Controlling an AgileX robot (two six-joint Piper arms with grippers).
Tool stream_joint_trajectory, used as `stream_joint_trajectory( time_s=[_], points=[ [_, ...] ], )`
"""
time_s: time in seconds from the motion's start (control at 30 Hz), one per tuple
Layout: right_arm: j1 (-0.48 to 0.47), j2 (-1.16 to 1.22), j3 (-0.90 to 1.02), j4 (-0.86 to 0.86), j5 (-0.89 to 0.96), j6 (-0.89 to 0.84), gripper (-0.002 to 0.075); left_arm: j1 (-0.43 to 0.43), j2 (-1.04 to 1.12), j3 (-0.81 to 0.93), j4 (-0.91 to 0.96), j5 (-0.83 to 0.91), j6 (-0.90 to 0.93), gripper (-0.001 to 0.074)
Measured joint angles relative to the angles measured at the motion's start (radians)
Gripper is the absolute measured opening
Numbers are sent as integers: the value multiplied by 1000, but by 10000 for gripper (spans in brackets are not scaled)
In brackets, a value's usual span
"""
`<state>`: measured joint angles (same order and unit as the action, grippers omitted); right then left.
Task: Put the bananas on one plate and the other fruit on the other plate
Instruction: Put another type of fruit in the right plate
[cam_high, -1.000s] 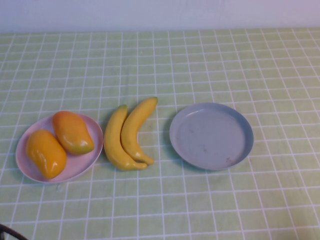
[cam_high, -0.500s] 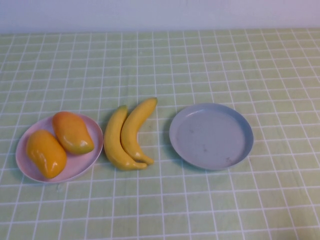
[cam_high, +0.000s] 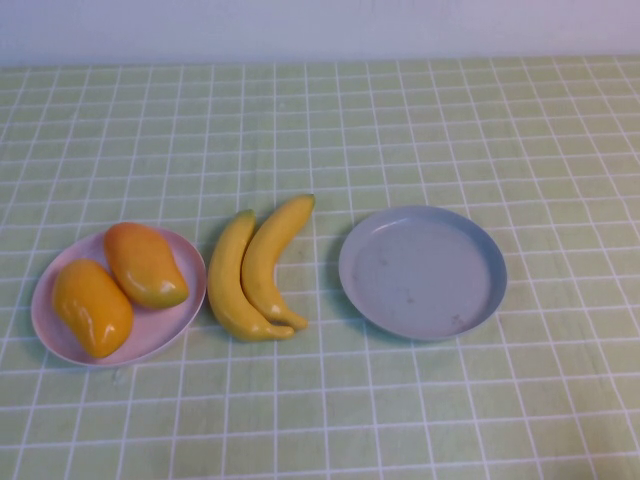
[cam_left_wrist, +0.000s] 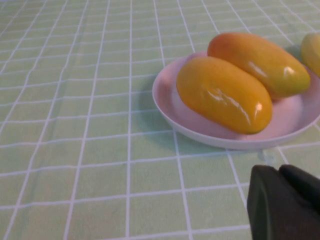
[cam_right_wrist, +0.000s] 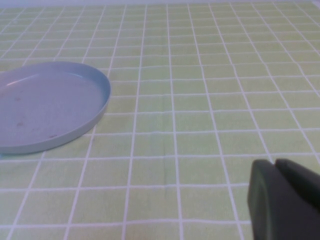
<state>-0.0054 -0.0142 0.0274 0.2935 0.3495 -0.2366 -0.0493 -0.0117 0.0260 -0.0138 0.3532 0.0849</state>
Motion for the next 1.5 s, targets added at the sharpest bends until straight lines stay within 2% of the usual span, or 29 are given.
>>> stream_joint_trajectory(
  time_s=[1.1, 1.2, 1.4, 1.5],
  points=[
    [0, 0, 0, 12, -9, 0, -17, 0, 0, 0, -35, 23, 49, -3],
    [0, 0, 0, 127, -58, 0, -17, 0, 0, 0, -35, 23, 49, -4],
    [0, 0, 0, 514, -268, 0, -17, 0, 0, 0, -35, 23, 49, -3],
    [0, 0, 0, 602, -286, 2, -17, 0, 0, 0, -35, 23, 49, -4]
  ],
)
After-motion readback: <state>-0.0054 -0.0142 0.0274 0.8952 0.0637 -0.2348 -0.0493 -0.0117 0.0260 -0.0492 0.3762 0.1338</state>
